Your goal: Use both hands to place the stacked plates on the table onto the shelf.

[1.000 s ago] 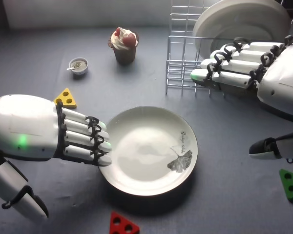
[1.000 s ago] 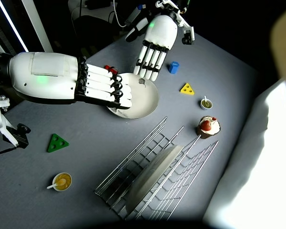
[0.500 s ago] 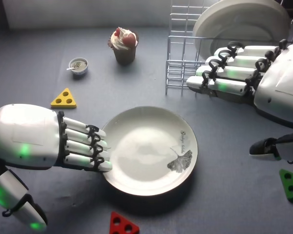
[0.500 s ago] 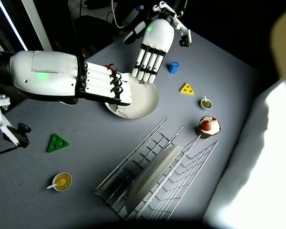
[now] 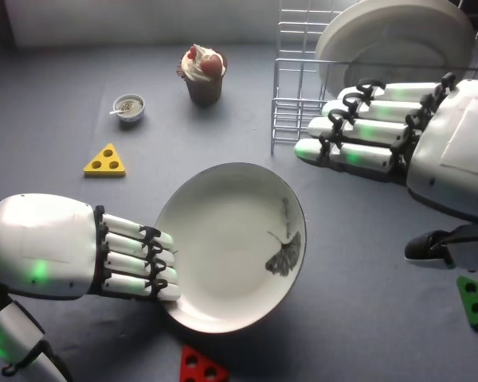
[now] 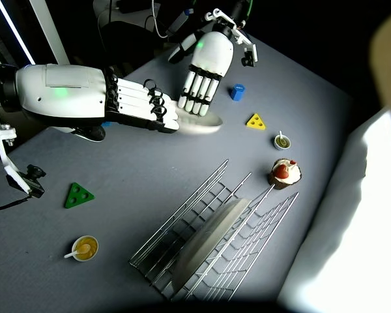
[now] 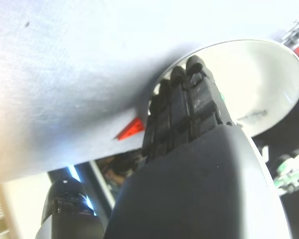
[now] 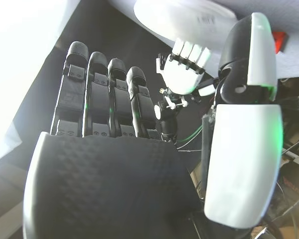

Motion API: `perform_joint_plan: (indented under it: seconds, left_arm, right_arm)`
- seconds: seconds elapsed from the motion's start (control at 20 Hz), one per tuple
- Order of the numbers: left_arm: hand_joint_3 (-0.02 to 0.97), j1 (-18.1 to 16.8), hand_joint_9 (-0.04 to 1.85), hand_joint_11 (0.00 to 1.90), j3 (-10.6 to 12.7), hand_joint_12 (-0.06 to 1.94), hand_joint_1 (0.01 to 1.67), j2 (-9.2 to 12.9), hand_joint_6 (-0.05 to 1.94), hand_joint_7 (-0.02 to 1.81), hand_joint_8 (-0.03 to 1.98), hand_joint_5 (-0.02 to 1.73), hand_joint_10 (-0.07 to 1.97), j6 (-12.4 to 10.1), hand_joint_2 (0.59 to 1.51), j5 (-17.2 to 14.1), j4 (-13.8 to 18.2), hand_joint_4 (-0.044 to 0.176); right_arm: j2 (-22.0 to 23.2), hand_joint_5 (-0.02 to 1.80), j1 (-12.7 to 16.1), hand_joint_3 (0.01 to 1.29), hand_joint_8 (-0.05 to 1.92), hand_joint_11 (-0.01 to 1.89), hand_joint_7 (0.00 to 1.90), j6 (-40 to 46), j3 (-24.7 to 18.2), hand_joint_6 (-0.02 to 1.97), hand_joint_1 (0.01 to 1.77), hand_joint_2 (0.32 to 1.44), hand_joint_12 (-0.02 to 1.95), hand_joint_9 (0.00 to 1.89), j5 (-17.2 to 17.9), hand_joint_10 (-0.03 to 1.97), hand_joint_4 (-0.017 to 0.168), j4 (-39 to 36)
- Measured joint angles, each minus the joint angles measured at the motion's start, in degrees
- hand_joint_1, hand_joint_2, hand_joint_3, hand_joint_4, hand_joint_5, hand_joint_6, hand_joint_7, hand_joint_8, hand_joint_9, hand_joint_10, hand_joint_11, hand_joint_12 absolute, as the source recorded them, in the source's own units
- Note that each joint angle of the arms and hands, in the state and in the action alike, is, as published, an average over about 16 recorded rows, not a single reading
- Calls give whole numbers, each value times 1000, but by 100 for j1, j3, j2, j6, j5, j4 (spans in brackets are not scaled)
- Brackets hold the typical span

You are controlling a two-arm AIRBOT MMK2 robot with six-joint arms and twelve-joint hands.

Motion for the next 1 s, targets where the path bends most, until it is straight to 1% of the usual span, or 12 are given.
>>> perform_joint_plan:
  seconds: [0.25,0.65,1.0]
  left_arm:
    - [-3,61,145,144,-18,-11,16,-12,-23,153,-5,116,1,6,974,29,97,-11]
    - [-4,73,143,139,-13,-10,15,-20,-24,150,-6,108,0,3,972,28,118,-11]
    - [-4,73,147,141,4,-6,15,-36,-23,149,-7,102,1,4,967,26,118,-11]
  right_arm:
    - [-165,203,133,12,19,288,202,-184,79,21,1095,860,29,222,-26,15,4,-467]
    - [-595,221,311,12,19,290,210,-573,274,20,1123,871,29,222,-317,15,4,-992]
    - [-1091,248,249,12,20,296,227,-830,470,20,1147,878,29,234,-707,15,4,-1061]
